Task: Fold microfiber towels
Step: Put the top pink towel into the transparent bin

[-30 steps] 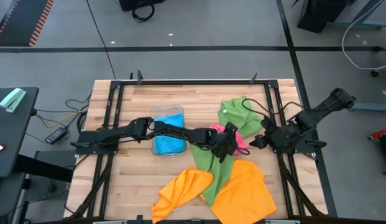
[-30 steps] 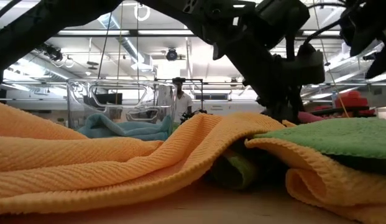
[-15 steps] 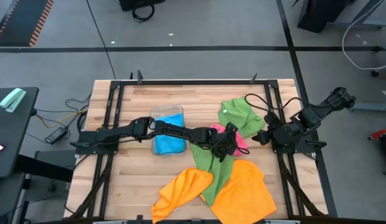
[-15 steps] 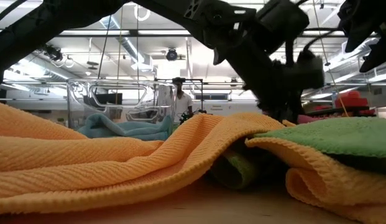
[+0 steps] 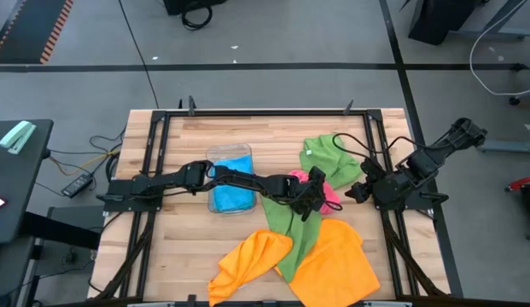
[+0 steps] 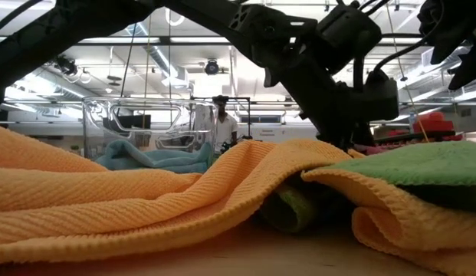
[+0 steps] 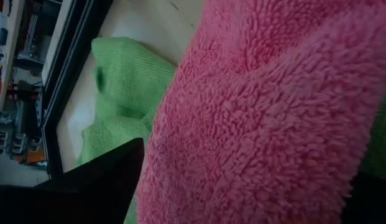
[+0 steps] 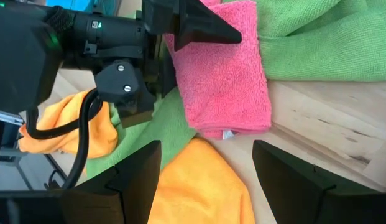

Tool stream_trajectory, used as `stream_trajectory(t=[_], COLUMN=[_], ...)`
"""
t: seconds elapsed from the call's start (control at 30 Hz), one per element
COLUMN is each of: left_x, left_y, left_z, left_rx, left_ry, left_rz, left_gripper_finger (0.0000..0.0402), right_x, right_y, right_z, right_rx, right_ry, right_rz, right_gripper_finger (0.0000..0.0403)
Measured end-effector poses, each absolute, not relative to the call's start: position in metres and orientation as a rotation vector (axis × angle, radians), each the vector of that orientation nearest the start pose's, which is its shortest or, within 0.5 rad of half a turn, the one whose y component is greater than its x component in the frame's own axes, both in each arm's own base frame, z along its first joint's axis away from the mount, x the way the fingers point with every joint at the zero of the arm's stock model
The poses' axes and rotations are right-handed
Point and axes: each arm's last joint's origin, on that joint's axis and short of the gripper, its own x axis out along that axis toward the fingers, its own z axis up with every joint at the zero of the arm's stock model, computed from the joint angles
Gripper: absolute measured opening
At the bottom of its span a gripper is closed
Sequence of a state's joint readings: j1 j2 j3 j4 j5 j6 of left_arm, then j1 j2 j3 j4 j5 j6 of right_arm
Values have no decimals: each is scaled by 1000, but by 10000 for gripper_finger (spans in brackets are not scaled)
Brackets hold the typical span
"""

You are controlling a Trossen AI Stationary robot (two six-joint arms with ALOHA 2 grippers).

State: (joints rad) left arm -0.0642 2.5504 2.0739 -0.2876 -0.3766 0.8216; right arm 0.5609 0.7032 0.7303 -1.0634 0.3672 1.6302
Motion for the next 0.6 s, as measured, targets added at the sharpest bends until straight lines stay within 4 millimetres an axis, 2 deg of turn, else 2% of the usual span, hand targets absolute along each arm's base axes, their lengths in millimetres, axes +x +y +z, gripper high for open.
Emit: stream_trajectory(t=[0.1,0.27,0.47,0.6], left_x=[553,554,553,553], left_y=[-23,-21,-31,-39], left_z=[127,125,127,139], left_rx=[939,935,960,915], left_ry=[823,813,818,799], left_rz=[-22,-17,15,26], left_gripper_finger=[345,292,208,149], right_x=[99,99,100,100], right_y=[51,51,51,51], right_z=[259,259,259,259], right_rx=[1039,1049,1048,1035], right_ry=[795,793,791,794], right_rz=[-578,-585,-581,-575], right_gripper_finger=[262,262,262,262])
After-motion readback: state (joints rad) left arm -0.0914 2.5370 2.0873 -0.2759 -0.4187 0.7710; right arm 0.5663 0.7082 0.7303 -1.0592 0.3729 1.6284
